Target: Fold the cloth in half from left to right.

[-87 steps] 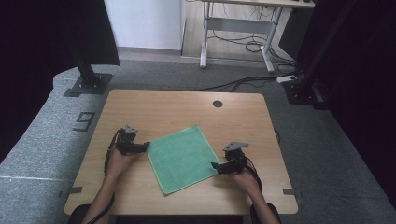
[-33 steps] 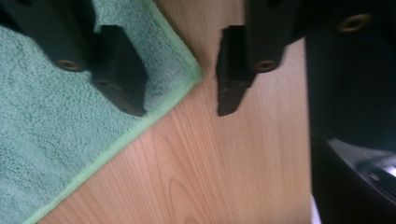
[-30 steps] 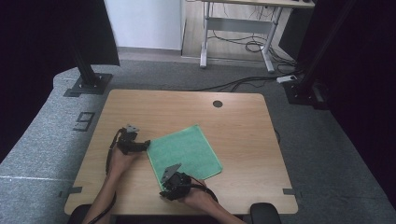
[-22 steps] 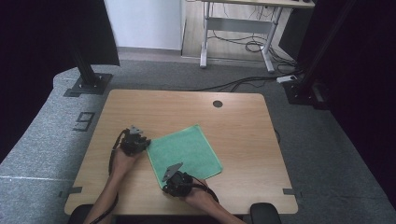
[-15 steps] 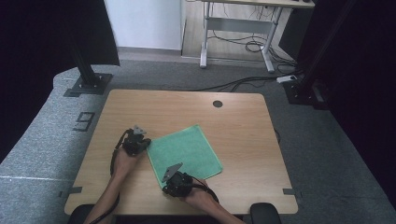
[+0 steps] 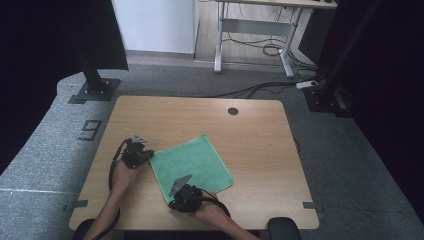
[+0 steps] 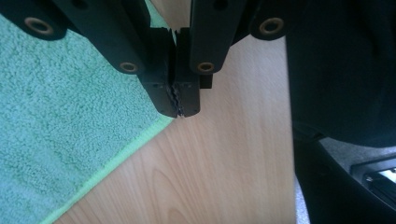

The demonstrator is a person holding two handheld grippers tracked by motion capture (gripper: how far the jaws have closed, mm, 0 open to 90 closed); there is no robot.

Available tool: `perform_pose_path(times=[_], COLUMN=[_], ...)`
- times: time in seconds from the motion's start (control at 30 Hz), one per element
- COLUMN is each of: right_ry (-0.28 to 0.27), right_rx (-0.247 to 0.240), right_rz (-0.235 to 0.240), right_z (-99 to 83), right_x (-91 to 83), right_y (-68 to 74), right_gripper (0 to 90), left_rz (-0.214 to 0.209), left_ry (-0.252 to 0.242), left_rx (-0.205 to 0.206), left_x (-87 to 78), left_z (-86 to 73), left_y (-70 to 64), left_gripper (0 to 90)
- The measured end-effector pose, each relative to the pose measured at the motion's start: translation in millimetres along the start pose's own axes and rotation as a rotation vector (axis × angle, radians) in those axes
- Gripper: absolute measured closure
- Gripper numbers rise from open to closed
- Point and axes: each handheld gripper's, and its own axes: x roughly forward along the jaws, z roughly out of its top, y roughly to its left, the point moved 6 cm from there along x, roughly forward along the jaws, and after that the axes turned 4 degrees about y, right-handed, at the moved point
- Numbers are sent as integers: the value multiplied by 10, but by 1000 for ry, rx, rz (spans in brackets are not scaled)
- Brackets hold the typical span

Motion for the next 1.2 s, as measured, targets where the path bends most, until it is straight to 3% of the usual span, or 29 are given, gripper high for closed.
perform_pose_path(times=[0.23, 0.53, 0.8, 1.2], right_ry=[-39, -95, -124, -136], right_rx=[-20, 2, 42, 154], right_rz=[-1, -50, -110, -189], right_z=[108, 83, -71, -450], right_x=[-90, -372, -594, -827], right_y=[58, -40, -213, -525], right_gripper=[868, 869, 869, 871], left_rz=[22, 25, 20, 15], left_ry=[-8, -25, -30, -49], left_rx=[14, 65, 98, 127], left_x=[-150, -179, -33, 266], left_z=[83, 430, 705, 970], left_y=[19, -140, -301, -512], left_gripper=[873, 871, 870, 870])
